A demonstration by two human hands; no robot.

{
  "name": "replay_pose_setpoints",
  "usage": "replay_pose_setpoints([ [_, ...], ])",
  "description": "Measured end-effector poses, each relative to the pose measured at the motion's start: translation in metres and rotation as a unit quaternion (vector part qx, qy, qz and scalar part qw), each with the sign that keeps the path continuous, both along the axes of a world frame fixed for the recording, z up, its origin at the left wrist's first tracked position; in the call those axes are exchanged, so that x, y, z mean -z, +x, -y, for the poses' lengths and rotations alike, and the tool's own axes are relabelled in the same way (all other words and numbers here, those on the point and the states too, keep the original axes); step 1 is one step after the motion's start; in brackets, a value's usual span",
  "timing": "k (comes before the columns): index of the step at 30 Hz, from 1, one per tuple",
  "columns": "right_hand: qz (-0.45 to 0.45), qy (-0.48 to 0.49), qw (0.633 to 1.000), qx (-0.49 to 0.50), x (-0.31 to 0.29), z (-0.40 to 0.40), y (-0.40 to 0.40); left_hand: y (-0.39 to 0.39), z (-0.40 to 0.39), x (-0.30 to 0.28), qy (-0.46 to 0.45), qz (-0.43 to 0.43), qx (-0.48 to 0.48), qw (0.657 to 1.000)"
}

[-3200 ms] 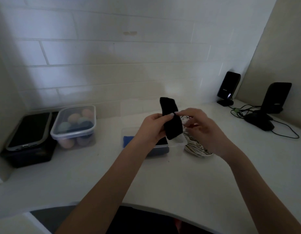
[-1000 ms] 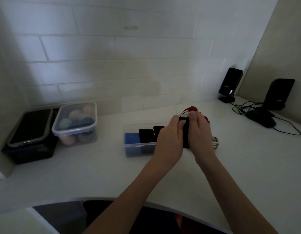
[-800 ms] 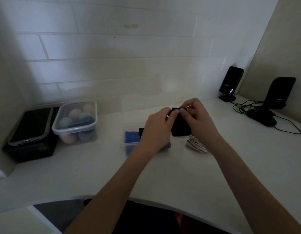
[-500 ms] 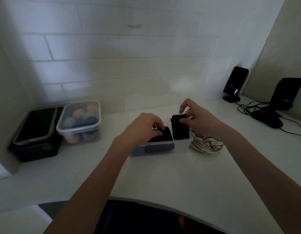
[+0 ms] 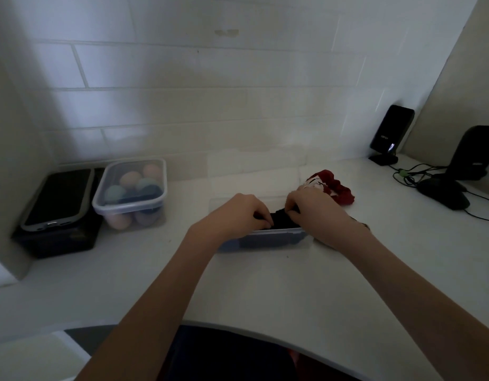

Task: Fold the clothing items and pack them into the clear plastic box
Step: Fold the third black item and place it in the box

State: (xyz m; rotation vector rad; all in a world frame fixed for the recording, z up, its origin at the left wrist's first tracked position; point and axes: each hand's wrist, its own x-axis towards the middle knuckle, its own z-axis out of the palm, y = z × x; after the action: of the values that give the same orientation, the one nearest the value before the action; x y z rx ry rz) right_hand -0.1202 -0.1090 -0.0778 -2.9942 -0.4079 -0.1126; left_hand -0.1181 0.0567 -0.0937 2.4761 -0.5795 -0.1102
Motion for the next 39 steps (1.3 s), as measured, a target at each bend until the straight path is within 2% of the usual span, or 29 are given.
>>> replay_pose_setpoints([
  [13,-0.074,-0.219,0.972,-0.05,-0.019,0.008,0.002,0.0,-0.002,0.003,-0.02,-0.033,-0.001,0.999],
  [17,-0.096,-0.219,0.969,-0.066,-0.021,0.005,0.005,0.0,-0.002,0.003,-0.016,-0.035,0.002,0.999],
  [22,-0.035,-0.25,0.963,-0.091,-0.007,0.002,0.01,-0.001,-0.001,0.003,0.001,-0.042,0.005,0.999],
  [24,-0.045,-0.234,0.967,-0.094,-0.009,0.003,0.011,-0.001,-0.001,0.003,0.002,-0.041,0.007,0.999],
  [29,-0.067,-0.081,0.991,-0.08,-0.015,0.01,0.004,-0.001,-0.001,0.004,-0.01,-0.044,0.012,0.999],
  [33,-0.104,-0.002,0.992,-0.075,-0.008,0.013,0.005,0.001,0.001,0.001,0.011,-0.051,0.019,0.998],
  [35,-0.13,0.002,0.989,-0.067,-0.011,0.015,0.007,0.003,0.004,-0.002,0.013,-0.059,0.013,0.998],
  [39,-0.163,-0.064,0.981,-0.084,-0.018,0.012,0.008,0.006,0.014,-0.006,0.076,-0.011,0.012,0.997],
])
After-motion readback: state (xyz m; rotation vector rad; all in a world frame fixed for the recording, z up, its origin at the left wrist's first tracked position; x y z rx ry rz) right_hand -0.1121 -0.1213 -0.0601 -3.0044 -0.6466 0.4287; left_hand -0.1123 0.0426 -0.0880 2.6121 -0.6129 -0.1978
